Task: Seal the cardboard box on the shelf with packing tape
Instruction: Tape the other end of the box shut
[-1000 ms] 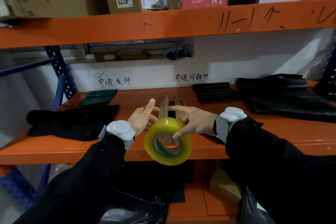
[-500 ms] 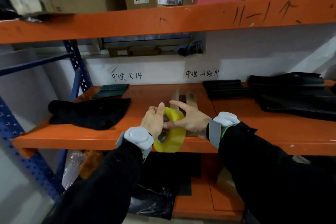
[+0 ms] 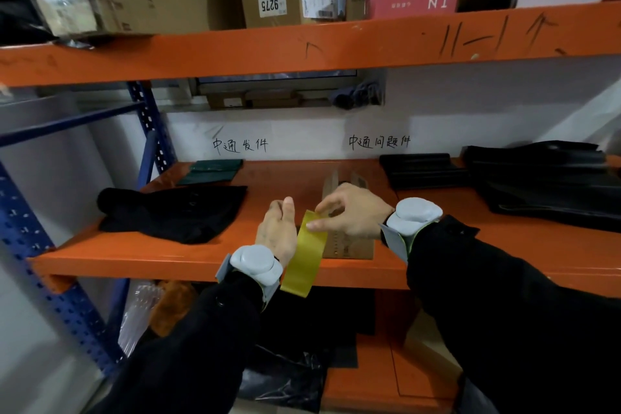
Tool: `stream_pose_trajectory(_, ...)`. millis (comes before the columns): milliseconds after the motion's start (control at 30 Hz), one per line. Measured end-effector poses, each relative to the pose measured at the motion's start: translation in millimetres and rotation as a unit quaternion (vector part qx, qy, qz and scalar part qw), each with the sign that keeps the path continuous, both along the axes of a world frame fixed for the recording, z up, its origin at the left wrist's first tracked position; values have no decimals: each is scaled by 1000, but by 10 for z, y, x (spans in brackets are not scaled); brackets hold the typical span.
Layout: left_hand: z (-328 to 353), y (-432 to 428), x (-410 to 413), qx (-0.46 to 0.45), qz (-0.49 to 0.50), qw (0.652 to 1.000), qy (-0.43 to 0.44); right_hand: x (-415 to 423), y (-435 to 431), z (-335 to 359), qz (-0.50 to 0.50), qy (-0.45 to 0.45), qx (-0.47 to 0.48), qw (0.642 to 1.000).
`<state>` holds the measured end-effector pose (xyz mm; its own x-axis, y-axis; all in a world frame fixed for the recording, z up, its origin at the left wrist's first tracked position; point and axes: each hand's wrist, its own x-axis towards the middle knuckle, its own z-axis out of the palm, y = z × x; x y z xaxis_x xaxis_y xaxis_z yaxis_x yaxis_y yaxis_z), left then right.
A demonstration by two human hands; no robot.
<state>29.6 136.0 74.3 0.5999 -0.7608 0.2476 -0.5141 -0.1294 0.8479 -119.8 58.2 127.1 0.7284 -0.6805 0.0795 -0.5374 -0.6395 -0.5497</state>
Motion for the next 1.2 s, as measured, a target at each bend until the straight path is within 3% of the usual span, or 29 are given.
stream_pose_trajectory(433,-25,-20,167,39,-89,994,-44,166,-85,21,77,-31,76,994)
stream_pose_trajectory(667,-7,-18,164,56,-123,989,-56,171,-59,32,70,-48,105,991)
stream_pose_trajectory(867,-15,-50,103,68,-136,987,-53,109,-16,23,47,-34,36,998)
stream_pose_trajectory(1033,12,-58,89,74,-139,985,-65,37,-4,46,51,-40,110,992)
stream_pose_trajectory(1200,26,-74,78,73,-144,985,-68,33,-26,58,62,-40,108,991)
